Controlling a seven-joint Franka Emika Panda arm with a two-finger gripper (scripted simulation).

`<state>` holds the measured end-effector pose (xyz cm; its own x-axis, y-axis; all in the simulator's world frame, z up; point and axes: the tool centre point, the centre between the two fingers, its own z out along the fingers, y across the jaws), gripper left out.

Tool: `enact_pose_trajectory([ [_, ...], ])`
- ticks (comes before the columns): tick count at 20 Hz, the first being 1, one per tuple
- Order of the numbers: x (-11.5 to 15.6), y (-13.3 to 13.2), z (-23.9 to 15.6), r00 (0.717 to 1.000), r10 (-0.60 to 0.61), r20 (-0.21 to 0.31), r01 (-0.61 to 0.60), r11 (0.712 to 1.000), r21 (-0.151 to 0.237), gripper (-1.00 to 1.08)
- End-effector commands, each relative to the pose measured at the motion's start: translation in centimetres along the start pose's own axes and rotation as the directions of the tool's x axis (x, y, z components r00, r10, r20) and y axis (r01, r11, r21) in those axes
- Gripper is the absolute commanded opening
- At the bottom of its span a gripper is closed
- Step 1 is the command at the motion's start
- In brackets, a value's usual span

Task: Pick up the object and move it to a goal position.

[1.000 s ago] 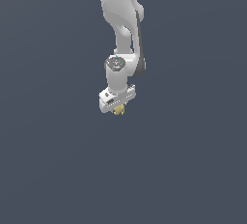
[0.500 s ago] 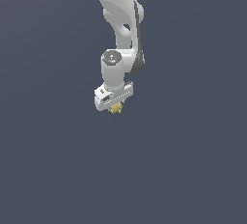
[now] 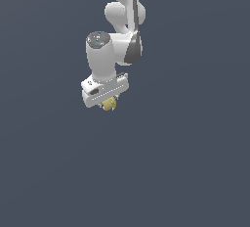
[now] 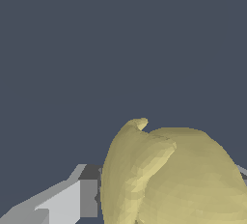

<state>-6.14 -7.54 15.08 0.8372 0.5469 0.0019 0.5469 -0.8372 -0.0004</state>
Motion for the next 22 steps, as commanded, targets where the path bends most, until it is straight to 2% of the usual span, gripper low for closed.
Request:
enact_pose_trajectory([
  [1,0.1,1.3,-2.4,1.0,0.0,0.0,0.0,1.0,0.001,-1.0],
  [13,0.6,7.5,-13.2,1.0,-0.001,0.0,0.001,1.0,0.001,-1.0],
  [22,1.0,11.2,-19.5,1.0,0.0,0.001,0.0,1.0,0.0,-1.0],
])
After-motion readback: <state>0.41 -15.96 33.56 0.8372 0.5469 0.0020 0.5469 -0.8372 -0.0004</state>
